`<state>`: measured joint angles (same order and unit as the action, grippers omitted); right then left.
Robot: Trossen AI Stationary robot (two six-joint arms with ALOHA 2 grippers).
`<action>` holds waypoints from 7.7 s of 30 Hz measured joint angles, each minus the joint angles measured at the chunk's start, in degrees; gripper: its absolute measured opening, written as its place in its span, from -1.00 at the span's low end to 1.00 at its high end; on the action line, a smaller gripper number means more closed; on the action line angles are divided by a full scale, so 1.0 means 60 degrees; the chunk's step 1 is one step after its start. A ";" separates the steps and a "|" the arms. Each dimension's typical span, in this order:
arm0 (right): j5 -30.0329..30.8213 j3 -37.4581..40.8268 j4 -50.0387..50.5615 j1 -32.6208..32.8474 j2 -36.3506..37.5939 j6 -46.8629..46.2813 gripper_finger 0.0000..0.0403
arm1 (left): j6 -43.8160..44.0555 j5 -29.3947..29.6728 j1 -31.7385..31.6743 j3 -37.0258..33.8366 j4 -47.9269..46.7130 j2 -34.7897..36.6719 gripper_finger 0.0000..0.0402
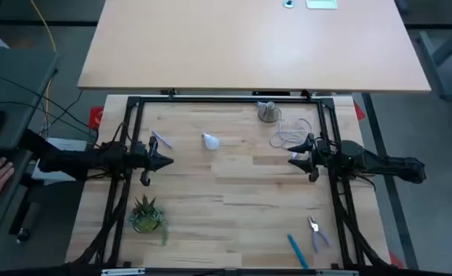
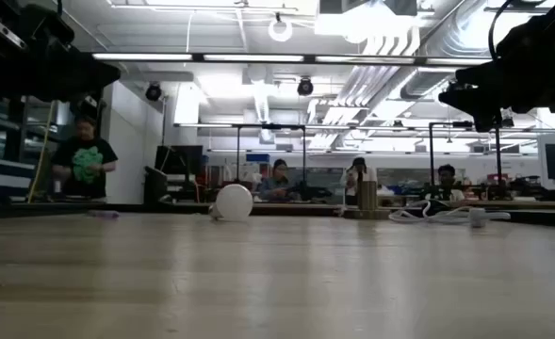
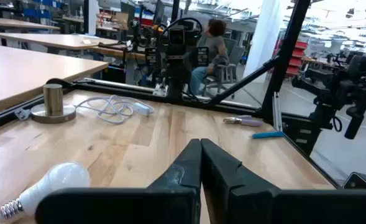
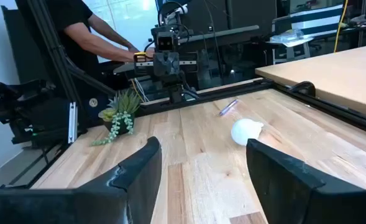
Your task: Screw lightbulb
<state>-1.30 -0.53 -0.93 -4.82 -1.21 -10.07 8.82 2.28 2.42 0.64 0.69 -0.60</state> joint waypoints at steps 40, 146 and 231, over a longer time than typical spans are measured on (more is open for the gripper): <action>0.0000 0.0000 0.0000 0.0000 0.0000 0.0004 0.11 | 0.0003 0.0002 0.0000 0.0001 0.0001 0.0001 -1.00; -0.0003 0.0000 0.0000 0.0000 0.0000 0.0000 0.11 | -0.0001 0.0004 0.0000 -0.0003 -0.0003 0.0001 -1.00; 0.0037 0.0000 -0.0036 -0.0006 0.0000 0.0004 0.11 | 0.3529 0.0748 -0.1796 1.0203 -0.0079 -0.8500 -0.04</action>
<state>-1.08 -0.54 -1.14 -4.86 -1.21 -10.04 30.00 6.77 -8.36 61.86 0.21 -51.60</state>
